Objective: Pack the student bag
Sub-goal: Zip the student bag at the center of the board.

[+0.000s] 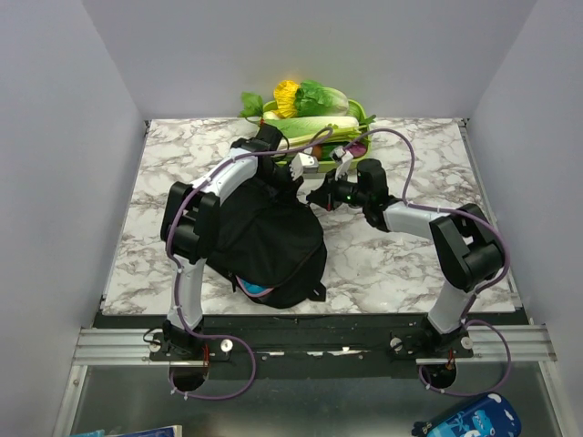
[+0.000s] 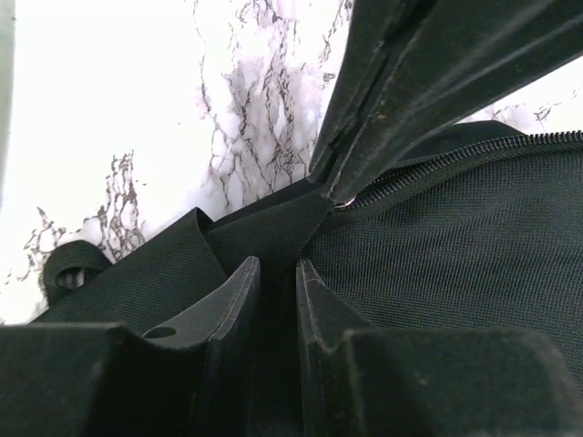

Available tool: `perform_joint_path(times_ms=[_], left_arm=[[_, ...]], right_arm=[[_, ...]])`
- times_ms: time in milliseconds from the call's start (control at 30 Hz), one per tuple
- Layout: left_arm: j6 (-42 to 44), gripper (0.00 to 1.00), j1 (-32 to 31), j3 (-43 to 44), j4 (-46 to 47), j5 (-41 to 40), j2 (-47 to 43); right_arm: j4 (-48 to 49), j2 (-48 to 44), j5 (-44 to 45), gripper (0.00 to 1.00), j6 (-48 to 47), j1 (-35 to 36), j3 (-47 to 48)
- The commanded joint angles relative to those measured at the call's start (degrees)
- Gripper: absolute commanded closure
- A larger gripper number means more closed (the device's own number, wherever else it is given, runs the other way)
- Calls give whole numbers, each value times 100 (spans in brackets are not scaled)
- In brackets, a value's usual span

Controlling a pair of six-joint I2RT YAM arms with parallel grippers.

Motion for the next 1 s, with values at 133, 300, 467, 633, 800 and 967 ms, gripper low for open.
perform_joint_path(times_ms=[133,300,467,633,800,967], left_arm=[[-86,82,13,208,-67,98,363],[-648,100,101,-81,565,-341,179],[-1403,100,373,-302,1287,-1159,-76],[-1528,100,777,-662,1392,-1405,-296],[-1537,100,971,-1259,1524,-1704,-770],[-1625,100,1111,-1699,1586,-1819,-1226]], right_arm=[[219,-321,166,99,5,-143,135],[-246,-399,491,99,-66,-161,206],[-668,-584,1149,99,-101,-161,170],[-1011,-742,1432,99,-66,-161,337],[-1258,-892,1599,99,-57,-161,320],[-1398,-1006,1538,99,-31,-161,215]])
